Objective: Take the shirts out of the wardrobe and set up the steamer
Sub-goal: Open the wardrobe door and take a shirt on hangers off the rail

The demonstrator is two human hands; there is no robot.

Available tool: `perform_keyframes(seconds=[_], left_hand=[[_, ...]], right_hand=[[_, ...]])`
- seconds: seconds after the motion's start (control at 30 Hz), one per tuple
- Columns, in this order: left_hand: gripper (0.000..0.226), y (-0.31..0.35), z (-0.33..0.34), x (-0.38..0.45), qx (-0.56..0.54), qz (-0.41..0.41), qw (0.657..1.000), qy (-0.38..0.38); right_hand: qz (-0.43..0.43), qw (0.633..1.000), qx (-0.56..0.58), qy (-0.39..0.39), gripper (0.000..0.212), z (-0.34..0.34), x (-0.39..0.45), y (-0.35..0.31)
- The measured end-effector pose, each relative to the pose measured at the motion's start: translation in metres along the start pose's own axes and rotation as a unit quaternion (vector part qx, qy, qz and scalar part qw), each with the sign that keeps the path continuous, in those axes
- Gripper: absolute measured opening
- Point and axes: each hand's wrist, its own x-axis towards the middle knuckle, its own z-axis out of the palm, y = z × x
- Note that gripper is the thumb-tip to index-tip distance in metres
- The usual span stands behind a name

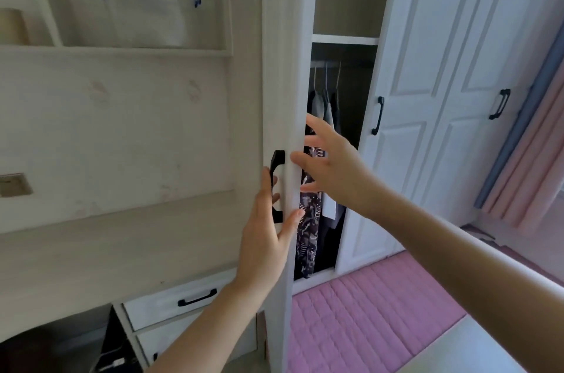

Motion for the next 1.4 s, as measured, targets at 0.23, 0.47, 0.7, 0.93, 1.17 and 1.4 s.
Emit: perform_keyframes(seconds=[0.23, 0.47, 0.7, 0.93, 1.17, 1.4], left_hand=[[0.079, 0.007, 0.016, -0.006, 0.024, -0.015, 0.999, 0.016], [0.073, 0.011, 0.028, -0.010, 0.061, -0.014, 0.995, 0.079], [0.066, 0.039, 0.056, -0.022, 0.166, 0.029, 0.976, 0.140], [0.053, 0.065, 0.093, -0.016, 0.196, 0.099, 0.968, 0.121], [0.045, 0.047, 0.130, 0.014, 0.188, 0.048, 0.977, 0.086], [0.045, 0.020, 0.147, 0.089, 0.209, -0.004, 0.975, 0.075]], right_hand=[[0.003, 1.000, 0.024, -0.012, 0.062, -0.014, -0.003, 0.003], [-0.005, 0.999, 0.039, -0.035, 0.051, -0.014, -0.003, 0.011], [-0.041, 0.996, -0.065, -0.047, 0.049, -0.046, -0.012, 0.024], [-0.016, 0.993, -0.115, -0.016, 0.045, -0.098, -0.022, 0.060], [-0.004, 0.972, -0.233, -0.001, 0.041, -0.143, -0.011, 0.102], [-0.004, 0.948, -0.318, -0.023, 0.040, -0.162, 0.024, 0.135]])
